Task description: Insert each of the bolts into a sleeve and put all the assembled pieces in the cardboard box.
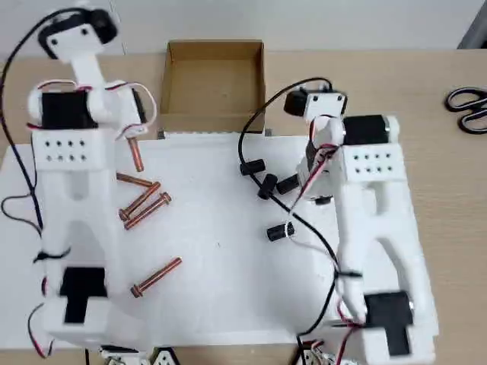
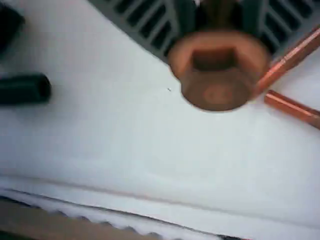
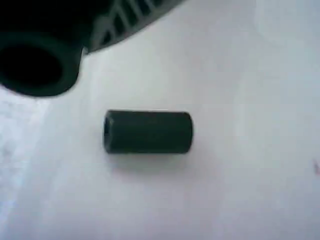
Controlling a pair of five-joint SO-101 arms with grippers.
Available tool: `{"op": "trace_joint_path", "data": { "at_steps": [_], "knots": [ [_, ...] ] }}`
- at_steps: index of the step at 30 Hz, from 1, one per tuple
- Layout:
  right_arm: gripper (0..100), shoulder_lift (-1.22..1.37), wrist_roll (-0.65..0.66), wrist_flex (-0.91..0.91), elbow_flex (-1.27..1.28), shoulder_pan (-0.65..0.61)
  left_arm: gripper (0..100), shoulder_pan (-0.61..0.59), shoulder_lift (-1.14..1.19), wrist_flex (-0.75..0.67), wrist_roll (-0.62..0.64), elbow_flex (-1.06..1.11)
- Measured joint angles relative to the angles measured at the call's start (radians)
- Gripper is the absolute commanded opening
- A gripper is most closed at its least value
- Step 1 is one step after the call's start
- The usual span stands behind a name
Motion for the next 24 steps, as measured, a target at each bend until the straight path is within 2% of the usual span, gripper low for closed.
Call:
{"op": "trace_joint_path", "data": {
  "at_steps": [5,13,17,24],
  "knots": [
    [0.3,-0.227,0.0,0.002,0.057,0.003,1,0.078,-0.204,0.0,-0.011,0.104],
    [0.3,-0.577,-0.006,0.003,0.319,0.0,1,0.224,-0.509,-0.002,-0.006,0.391],
    [0.3,-0.73,-0.006,-0.02,0.436,0.0,1,0.233,-0.643,-0.034,0.051,0.545],
    [0.3,-1.011,-0.006,-0.15,0.64,0.0,1,0.233,-0.888,-0.172,0.098,0.858]
  ]
}}
